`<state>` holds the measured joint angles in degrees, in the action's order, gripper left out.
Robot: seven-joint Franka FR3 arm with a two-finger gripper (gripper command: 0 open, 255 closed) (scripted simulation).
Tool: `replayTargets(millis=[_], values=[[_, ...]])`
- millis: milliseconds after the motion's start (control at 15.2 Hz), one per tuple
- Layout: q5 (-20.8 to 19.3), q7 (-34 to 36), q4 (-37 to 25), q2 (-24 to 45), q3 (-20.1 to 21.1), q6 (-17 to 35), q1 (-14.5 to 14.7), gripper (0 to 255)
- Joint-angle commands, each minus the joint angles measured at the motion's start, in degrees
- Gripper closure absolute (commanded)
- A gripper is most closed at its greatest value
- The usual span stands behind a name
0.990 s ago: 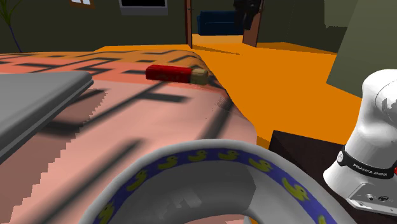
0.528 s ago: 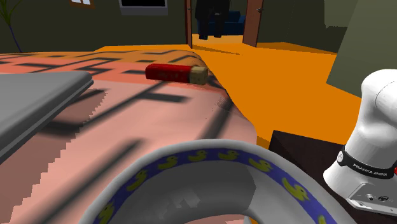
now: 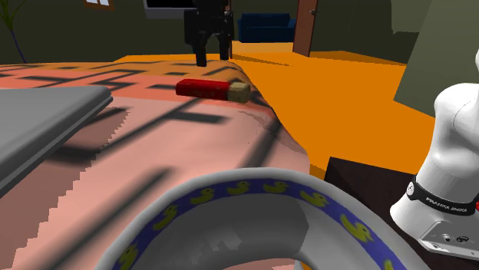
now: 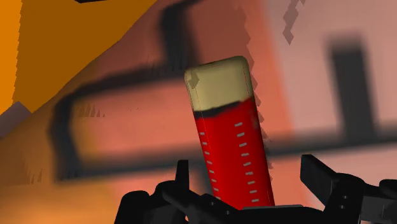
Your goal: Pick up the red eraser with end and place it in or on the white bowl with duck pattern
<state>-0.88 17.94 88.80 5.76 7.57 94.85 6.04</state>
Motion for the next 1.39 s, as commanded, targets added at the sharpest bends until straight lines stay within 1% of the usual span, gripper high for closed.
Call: replayTargets(millis=[0,396,924,990,1320], values=[[-0.24,0.31,-0.88,1.58,0.16,0.28,0.24,0],[-0.18,0.29,4.88,1.06,0.11,5.52,0.16,0],[-0.18,0.29,4.87,1.07,0.11,5.51,0.16,0],[-0.18,0.29,4.87,1.07,0.11,5.51,0.16,255],[-0.19,0.28,4.85,1.08,0.11,5.51,0.16,255]])
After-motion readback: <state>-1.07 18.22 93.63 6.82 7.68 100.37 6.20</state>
